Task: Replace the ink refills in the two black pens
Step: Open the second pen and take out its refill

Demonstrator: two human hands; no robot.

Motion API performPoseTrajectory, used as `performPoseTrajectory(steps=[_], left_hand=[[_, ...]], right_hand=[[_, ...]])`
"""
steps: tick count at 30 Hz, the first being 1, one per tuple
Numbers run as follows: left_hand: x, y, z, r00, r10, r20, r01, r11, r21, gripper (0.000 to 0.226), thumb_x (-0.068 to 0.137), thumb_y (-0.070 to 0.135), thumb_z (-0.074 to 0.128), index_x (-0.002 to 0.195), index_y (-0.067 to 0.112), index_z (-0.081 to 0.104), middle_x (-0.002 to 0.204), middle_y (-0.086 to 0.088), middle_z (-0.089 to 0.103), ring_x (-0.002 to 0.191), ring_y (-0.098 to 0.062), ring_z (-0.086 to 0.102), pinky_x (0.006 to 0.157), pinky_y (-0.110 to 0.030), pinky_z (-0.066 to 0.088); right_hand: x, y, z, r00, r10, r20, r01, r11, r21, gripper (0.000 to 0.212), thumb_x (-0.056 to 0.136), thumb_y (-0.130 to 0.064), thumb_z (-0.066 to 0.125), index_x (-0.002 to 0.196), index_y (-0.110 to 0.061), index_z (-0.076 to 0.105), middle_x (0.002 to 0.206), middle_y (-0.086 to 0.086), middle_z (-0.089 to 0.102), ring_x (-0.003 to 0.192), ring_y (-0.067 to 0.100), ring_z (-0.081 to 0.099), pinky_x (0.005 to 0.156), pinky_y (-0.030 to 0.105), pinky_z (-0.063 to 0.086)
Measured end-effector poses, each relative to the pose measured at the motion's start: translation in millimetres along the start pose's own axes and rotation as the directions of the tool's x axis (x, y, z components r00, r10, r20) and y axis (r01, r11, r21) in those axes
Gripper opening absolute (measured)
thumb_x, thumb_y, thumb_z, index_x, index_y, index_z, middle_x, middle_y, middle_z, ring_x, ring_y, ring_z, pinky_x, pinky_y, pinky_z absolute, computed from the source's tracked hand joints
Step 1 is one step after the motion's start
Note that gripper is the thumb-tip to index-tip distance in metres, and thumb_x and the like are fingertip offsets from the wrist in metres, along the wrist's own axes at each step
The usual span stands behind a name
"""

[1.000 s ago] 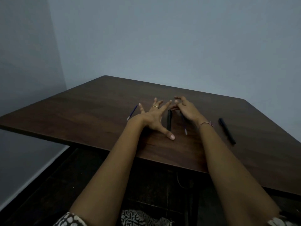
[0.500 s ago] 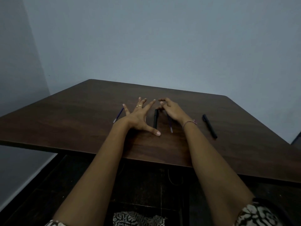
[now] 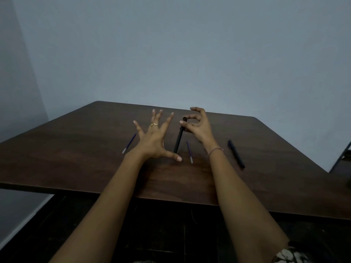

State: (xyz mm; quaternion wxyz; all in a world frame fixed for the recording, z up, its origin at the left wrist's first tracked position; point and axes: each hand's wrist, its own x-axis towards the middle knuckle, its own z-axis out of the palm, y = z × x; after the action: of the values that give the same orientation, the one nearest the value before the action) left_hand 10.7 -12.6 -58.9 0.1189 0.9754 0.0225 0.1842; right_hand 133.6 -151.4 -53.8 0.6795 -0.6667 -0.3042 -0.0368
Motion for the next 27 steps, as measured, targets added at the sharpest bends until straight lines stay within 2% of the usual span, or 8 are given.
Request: performPoseTrajectory(steps=[4, 7, 10, 13, 16, 18, 22, 27], left_hand=[[10.9, 9.2, -12.0, 0.999, 0.010, 0.036, 0.003, 0.940, -0.342, 0.133, 0.042, 0.073, 0.068, 0.143, 0.045, -0.013, 0.154, 0.006, -0.025, 0.138, -0.018, -0.031, 0.103, -0.060, -0.023], [30.4, 20.3, -21.3, 0.998, -0.064, 0.016, 0.059, 0.771, -0.634, 0.115, 0.057, 0.064, 0.071, 0.146, 0.041, 0.002, 0.157, 0.007, -0.006, 0.144, -0.019, -0.007, 0.114, -0.045, 0.007], [56.5, 36.2, -22.3, 0.988, -0.150, -0.023, 0.076, 0.620, -0.781, 0.081, 0.077, 0.050, 0.067, 0.143, 0.022, 0.029, 0.136, 0.003, 0.040, 0.126, -0.012, 0.037, 0.096, -0.025, 0.033], [77.7, 41.8, -16.0, 0.980, -0.196, 0.028, 0.105, 0.397, -0.912, 0.040, 0.090, 0.036, 0.058, 0.117, 0.008, 0.059, 0.108, -0.004, 0.063, 0.104, -0.015, 0.057, 0.075, -0.018, 0.050], [82.4, 36.2, -4.4, 0.985, -0.147, 0.093, 0.131, 0.274, -0.953, 0.033, 0.091, 0.033, 0.057, 0.107, 0.006, 0.067, 0.070, 0.008, 0.068, 0.082, -0.012, 0.061, 0.064, -0.019, 0.050], [81.7, 31.8, 0.3, 0.983, -0.145, 0.112, 0.145, 0.244, -0.959, 0.025, 0.089, 0.032, 0.059, 0.098, 0.011, 0.070, 0.058, 0.013, 0.064, 0.073, -0.008, 0.057, 0.057, -0.017, 0.048], [80.3, 25.3, 0.9, 0.978, -0.183, 0.104, 0.137, 0.176, -0.975, 0.015, 0.086, 0.029, 0.064, 0.089, 0.016, 0.071, 0.084, 0.001, 0.068, 0.081, -0.009, 0.057, 0.056, -0.017, 0.048], [79.4, 22.3, -1.0, 0.963, -0.261, 0.060, 0.074, 0.043, -0.996, 0.015, 0.086, 0.032, 0.063, 0.088, 0.021, 0.073, 0.083, 0.009, 0.069, 0.080, -0.003, 0.058, 0.064, -0.017, 0.046]], right_hand=[[1.8, -4.4, -6.3, 0.991, -0.022, -0.132, 0.047, 0.981, 0.190, 0.056, 0.075, 0.000, 0.074, 0.123, -0.011, 0.045, 0.098, 0.006, 0.061, 0.077, 0.021, 0.069, 0.071, 0.029, 0.059], [2.7, -5.5, -7.3, 0.977, -0.026, -0.213, 0.085, 0.957, 0.276, 0.053, 0.076, -0.002, 0.074, 0.119, -0.017, 0.048, 0.104, 0.010, 0.063, 0.083, 0.024, 0.068, 0.073, 0.031, 0.058], [4.8, -6.4, -8.3, 0.965, -0.006, -0.261, 0.104, 0.926, 0.363, 0.053, 0.076, -0.003, 0.074, 0.120, -0.018, 0.049, 0.109, 0.012, 0.065, 0.086, 0.018, 0.069, 0.074, 0.029, 0.058], [6.7, -6.5, -8.1, 0.965, 0.006, -0.264, 0.112, 0.897, 0.428, 0.051, 0.078, -0.003, 0.073, 0.121, -0.020, 0.051, 0.112, 0.010, 0.067, 0.098, 0.023, 0.068, 0.074, 0.025, 0.056], [7.2, -6.4, -2.3, 0.979, -0.006, -0.206, 0.096, 0.896, 0.434, 0.052, 0.079, -0.004, 0.072, 0.124, -0.021, 0.051, 0.113, 0.009, 0.068, 0.108, 0.023, 0.065, 0.078, 0.026, 0.056], [6.9, -8.5, 2.3, 0.987, -0.001, -0.159, 0.069, 0.903, 0.424, 0.055, 0.079, -0.006, 0.073, 0.126, -0.022, 0.051, 0.112, 0.007, 0.069, 0.110, 0.021, 0.064, 0.087, 0.030, 0.055], [6.2, -12.6, 6.5, 0.994, 0.006, -0.111, 0.039, 0.918, 0.394, 0.056, 0.078, -0.009, 0.074, 0.127, -0.025, 0.051, 0.112, 0.010, 0.069, 0.113, 0.021, 0.062, 0.095, 0.035, 0.051], [4.8, -12.3, 8.3, 0.997, 0.061, -0.038, -0.041, 0.920, 0.389, 0.040, 0.087, -0.012, 0.064, 0.124, -0.017, 0.048, 0.095, 0.008, 0.068, 0.093, 0.019, 0.066, 0.086, 0.032, 0.055]])
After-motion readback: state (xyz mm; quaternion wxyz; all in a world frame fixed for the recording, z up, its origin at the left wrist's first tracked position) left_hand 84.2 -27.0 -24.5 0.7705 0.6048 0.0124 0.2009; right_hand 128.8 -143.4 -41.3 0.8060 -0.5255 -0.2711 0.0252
